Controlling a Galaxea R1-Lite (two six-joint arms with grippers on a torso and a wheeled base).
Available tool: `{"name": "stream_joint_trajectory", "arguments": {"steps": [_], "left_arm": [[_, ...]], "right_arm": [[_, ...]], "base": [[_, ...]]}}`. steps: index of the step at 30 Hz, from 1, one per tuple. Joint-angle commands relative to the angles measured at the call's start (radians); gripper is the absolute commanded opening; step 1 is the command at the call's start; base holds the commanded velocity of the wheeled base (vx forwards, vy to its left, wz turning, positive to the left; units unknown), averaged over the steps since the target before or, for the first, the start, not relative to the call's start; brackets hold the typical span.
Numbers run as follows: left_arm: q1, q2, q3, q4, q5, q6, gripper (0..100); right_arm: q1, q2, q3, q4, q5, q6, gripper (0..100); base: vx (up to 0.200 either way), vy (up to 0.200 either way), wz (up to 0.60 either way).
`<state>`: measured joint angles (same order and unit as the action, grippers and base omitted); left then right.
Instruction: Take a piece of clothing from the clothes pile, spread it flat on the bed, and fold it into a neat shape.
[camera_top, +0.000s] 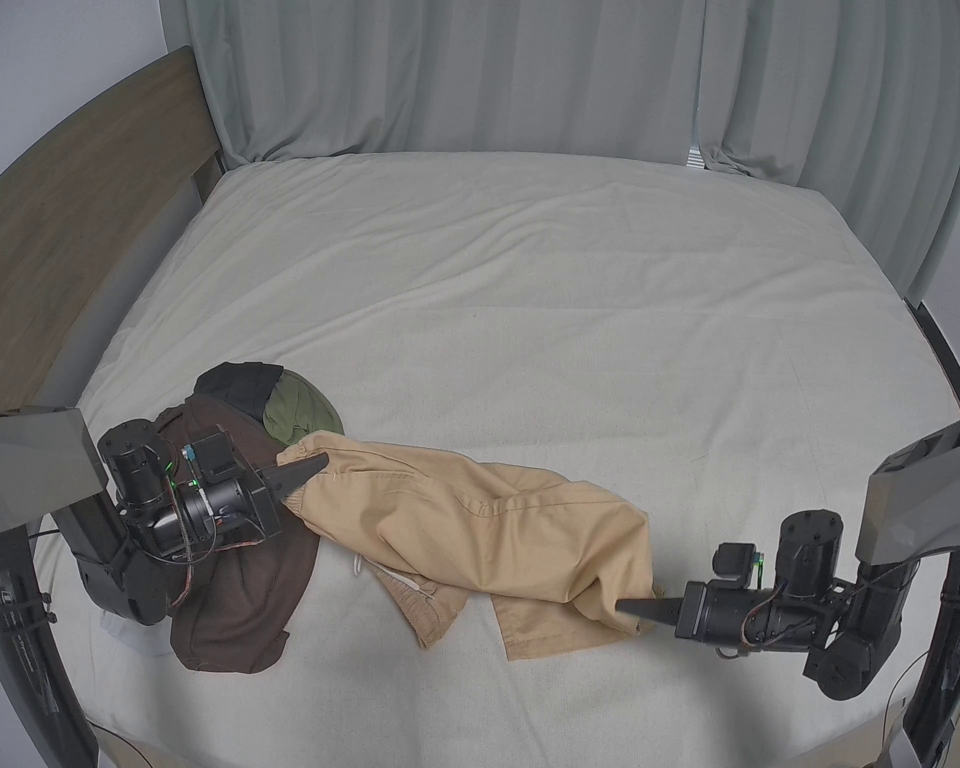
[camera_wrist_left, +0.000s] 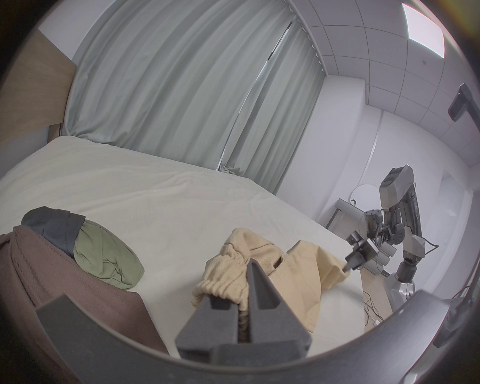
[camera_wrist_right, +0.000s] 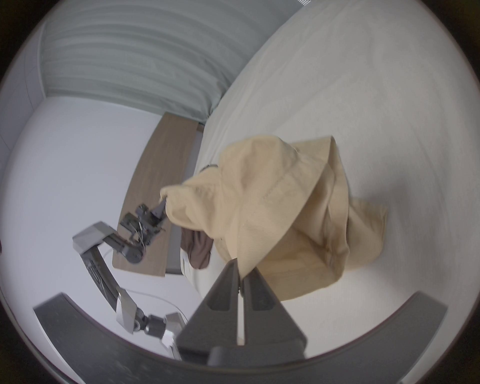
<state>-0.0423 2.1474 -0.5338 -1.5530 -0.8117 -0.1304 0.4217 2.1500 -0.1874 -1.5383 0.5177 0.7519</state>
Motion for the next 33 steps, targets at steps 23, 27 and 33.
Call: {"name": "stream_joint_trajectory", "arguments": {"steps": [23,27,33], "left_arm": [[0.018,0.011,-0.006,-0.001,-0.001,0.0,0],[0.016,0.011,-0.005,-0.001,-0.003,0.0,0],[0.016,0.009,-0.003,-0.001,-0.003,0.002,0]], "right_arm": [[-0.054,0.085,-0.056,-0.005,0.005,-0.083,100],[-0.087,0.071,-0.093,-0.003,-0.015,-0.055,100],[-0.087,0.074,-0.144,-0.003,-0.057,0.006,100]], "base": [[0.0,0.0,0.0],[0.0,0.0,0.0],[0.0,0.0,0.0]]}}
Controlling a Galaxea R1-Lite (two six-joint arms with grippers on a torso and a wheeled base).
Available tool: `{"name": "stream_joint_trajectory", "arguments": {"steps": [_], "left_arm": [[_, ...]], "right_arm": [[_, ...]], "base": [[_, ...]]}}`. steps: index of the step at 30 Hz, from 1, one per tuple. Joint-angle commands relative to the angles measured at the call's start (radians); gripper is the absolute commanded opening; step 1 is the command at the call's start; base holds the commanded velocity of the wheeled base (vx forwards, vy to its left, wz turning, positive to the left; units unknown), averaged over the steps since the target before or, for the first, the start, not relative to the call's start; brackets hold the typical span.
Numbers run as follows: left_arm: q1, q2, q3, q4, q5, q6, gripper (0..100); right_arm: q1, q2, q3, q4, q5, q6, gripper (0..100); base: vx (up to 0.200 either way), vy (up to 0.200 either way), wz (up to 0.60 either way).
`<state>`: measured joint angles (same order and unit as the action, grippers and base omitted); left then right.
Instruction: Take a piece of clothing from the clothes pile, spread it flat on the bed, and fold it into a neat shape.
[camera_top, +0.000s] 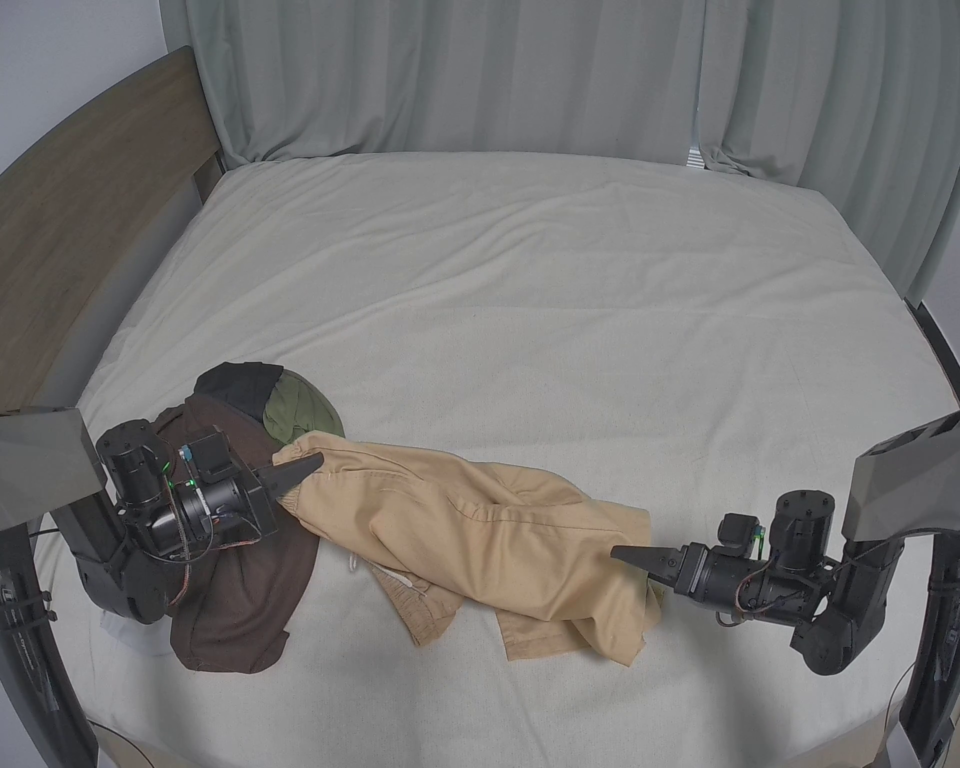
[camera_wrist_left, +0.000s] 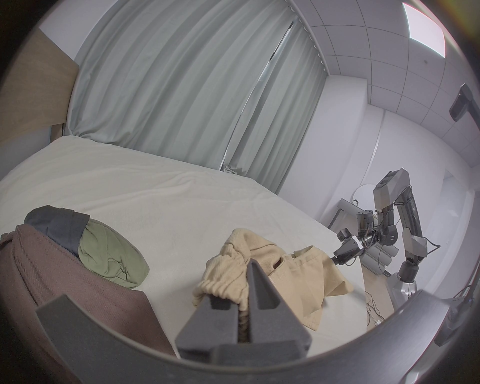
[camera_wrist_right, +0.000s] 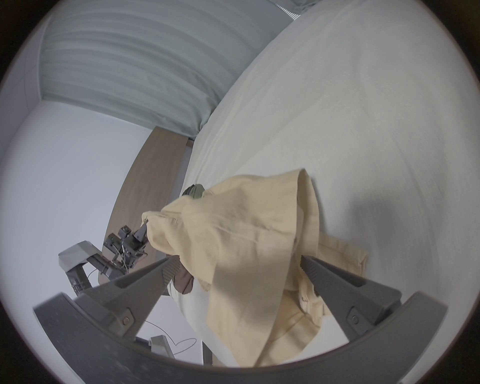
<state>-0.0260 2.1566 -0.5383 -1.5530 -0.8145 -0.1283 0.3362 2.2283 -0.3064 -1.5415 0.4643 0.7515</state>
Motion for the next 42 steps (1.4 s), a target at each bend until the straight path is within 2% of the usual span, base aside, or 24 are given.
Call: {"name": "stream_joint_trajectory", "arguments": {"steps": [1,9,16,24,33,42], "left_arm": [[-0.002,-0.001,0.001,-0.001,0.0,-0.001,0],[-0.002,0.0,0.0,-0.001,0.0,-0.001,0],[-0.002,0.002,-0.002,-0.001,0.0,-0.001,0],[-0.002,0.0,-0.002,-0.001,0.0,-0.001,0],[-0.002,-0.003,-0.003,-0.001,0.0,-0.002,0],[-0.003,-0.003,0.0,-0.001,0.0,-0.002,0]], "right_arm": [[0.0,-0.001,-0.028,0.0,-0.004,0.008,100],[0.011,-0.015,-0.045,-0.003,-0.004,0.017,100],[0.046,-0.15,-0.026,0.0,-0.001,0.124,100],[0.044,-0.179,-0.008,0.001,0.007,0.124,100],[0.053,-0.021,-0.007,-0.003,0.007,0.091,100],[0.076,-0.019,-0.022,-0.005,0.007,0.085,100]], "base": [[0.0,0.0,0.0],[0.0,0.0,0.0],[0.0,0.0,0.0],[0.0,0.0,0.0],[0.0,0.0,0.0],[0.0,0.0,0.0]]}}
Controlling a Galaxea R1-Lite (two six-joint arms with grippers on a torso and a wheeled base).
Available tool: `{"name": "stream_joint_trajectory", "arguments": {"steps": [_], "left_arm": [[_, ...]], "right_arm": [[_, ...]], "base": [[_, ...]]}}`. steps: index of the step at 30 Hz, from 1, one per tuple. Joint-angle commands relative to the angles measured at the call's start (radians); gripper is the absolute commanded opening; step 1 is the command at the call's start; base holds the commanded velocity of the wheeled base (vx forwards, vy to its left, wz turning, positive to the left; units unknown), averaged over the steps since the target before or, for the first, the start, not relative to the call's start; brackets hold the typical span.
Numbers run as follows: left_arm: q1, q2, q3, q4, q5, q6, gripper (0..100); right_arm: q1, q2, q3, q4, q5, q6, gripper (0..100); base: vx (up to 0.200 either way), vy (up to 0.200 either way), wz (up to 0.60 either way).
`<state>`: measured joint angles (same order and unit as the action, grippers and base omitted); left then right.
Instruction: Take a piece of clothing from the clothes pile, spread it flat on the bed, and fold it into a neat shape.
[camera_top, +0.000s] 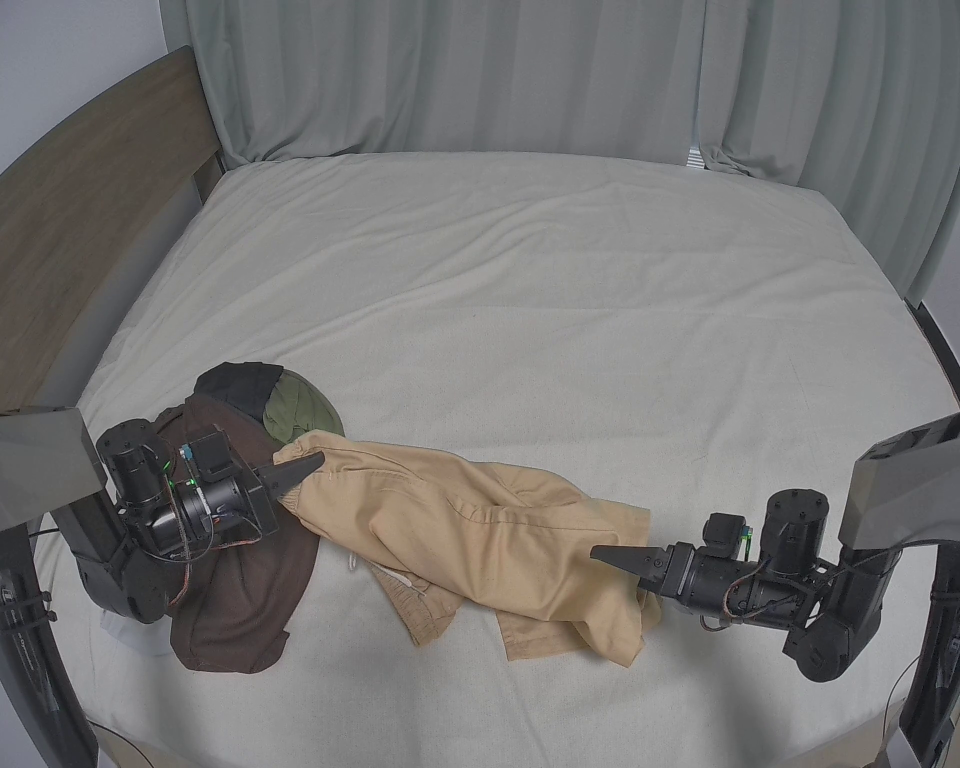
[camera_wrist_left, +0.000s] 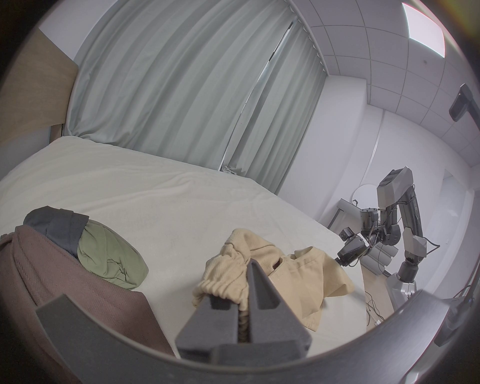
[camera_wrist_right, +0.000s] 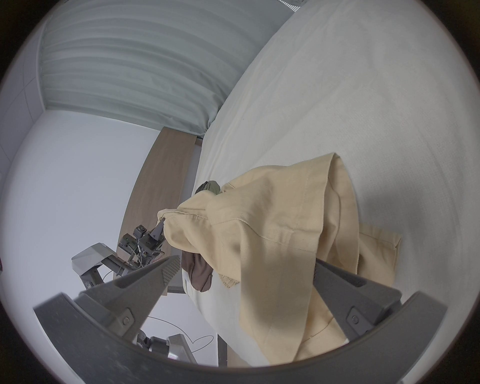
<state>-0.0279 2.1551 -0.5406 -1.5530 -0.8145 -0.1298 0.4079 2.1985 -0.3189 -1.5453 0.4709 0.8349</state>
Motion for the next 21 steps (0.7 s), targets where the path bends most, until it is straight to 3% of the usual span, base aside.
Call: {"name": "stream_joint_trajectory", "arguments": {"steps": [1,21], "left_arm": [[-0.001,-0.001,0.002,-0.001,0.0,-0.001,0],[-0.004,0.002,0.004,-0.002,-0.002,-0.001,0]], "right_arm": [[0.005,0.009,-0.015,-0.002,-0.001,0.001,100],[-0.001,-0.164,-0.038,-0.001,0.0,0.093,100]], "base": [[0.0,0.0,0.0],[0.0,0.0,0.0]]}}
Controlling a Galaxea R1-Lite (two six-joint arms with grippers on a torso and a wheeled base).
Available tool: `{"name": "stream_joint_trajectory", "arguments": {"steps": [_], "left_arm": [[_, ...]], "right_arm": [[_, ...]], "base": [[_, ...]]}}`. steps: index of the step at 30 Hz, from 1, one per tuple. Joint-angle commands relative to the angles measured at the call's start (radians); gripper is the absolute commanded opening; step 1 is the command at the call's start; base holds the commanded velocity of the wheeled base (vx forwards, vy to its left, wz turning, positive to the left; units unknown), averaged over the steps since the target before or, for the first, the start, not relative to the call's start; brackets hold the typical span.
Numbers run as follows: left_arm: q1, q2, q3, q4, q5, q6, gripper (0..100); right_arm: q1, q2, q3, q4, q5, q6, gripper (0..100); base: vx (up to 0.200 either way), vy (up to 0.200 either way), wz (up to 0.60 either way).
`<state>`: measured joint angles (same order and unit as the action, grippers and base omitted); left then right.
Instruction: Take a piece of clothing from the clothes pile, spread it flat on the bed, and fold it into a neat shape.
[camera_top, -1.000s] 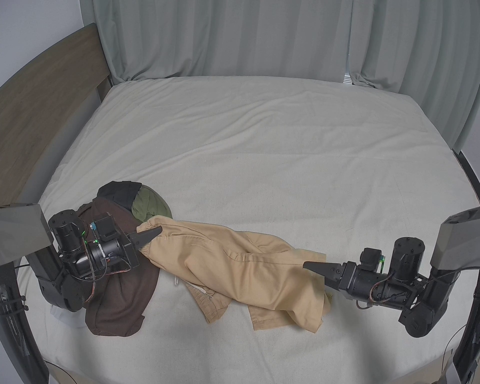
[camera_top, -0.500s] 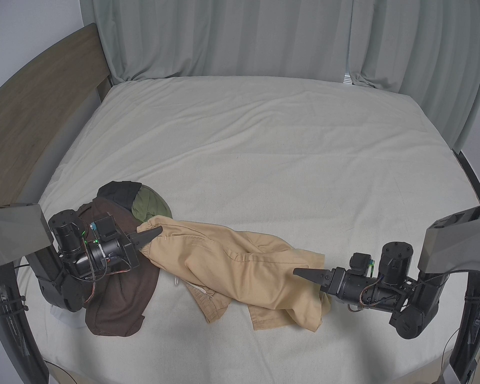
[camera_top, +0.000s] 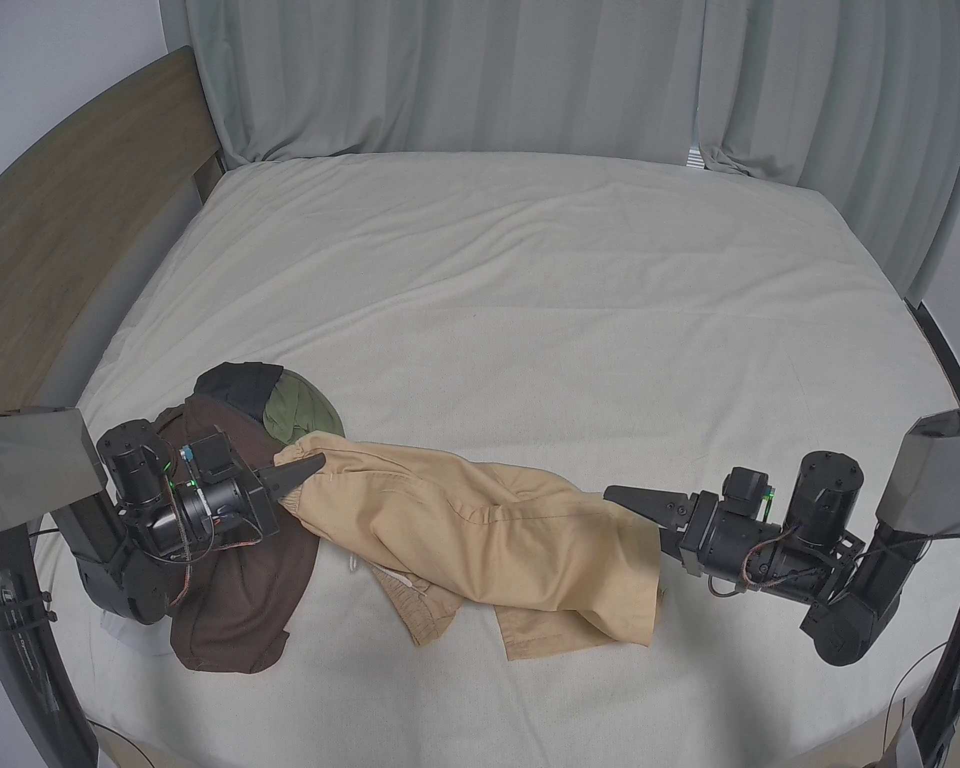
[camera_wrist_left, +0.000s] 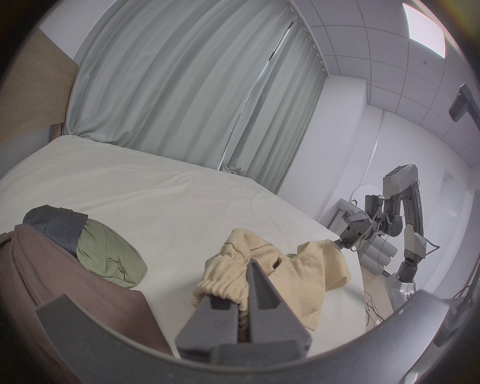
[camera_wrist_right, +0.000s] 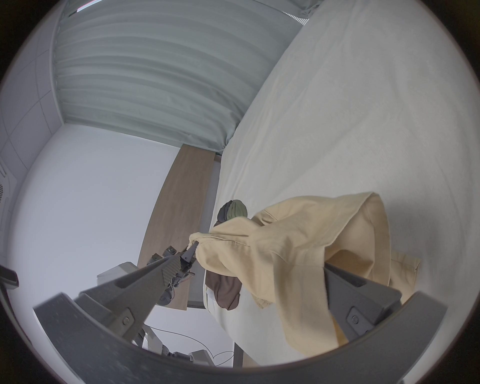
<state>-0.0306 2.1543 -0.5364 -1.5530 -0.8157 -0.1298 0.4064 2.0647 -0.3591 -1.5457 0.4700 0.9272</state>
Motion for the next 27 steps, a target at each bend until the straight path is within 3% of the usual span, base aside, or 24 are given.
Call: {"name": "stream_joint_trajectory", "arguments": {"steps": [1,27], "left_arm": [[-0.002,0.003,-0.002,-0.001,0.0,-0.001,0],[0.005,-0.001,-0.007,-0.001,0.0,-0.002,0]], "right_arm": [[-0.001,-0.029,0.002,-0.001,0.001,0.001,100],[-0.034,0.009,-0.014,-0.001,0.001,-0.002,100]], "base": [[0.0,0.0,0.0],[0.0,0.0,0.0]]}}
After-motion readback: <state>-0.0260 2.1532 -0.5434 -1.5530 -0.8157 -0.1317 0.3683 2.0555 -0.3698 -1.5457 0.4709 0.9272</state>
